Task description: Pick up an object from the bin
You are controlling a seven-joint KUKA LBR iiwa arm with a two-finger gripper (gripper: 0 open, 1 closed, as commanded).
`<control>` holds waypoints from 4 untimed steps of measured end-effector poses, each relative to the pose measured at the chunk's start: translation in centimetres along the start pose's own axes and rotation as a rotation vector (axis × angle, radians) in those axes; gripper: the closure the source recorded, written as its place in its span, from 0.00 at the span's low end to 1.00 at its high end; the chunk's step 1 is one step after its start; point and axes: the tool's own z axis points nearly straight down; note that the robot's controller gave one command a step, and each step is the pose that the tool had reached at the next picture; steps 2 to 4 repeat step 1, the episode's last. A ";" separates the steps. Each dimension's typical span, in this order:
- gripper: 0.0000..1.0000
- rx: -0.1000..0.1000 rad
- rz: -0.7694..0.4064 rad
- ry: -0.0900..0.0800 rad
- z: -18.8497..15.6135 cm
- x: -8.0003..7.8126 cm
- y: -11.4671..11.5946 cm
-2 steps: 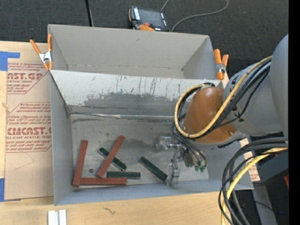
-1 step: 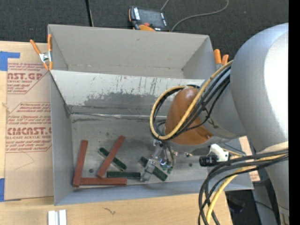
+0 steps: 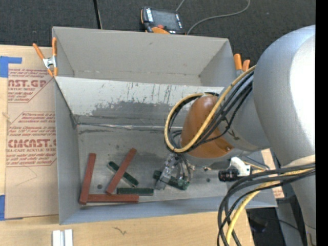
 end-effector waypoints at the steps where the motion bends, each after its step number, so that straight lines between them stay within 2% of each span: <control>1: 1.00 -0.001 -0.423 -0.004 -15.0 -0.3 0.2; 4: 1.00 -0.001 -0.423 -0.004 -15.0 -0.3 0.2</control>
Offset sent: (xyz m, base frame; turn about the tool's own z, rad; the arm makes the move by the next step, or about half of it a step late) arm 0.0034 0.0003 0.1487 -0.4214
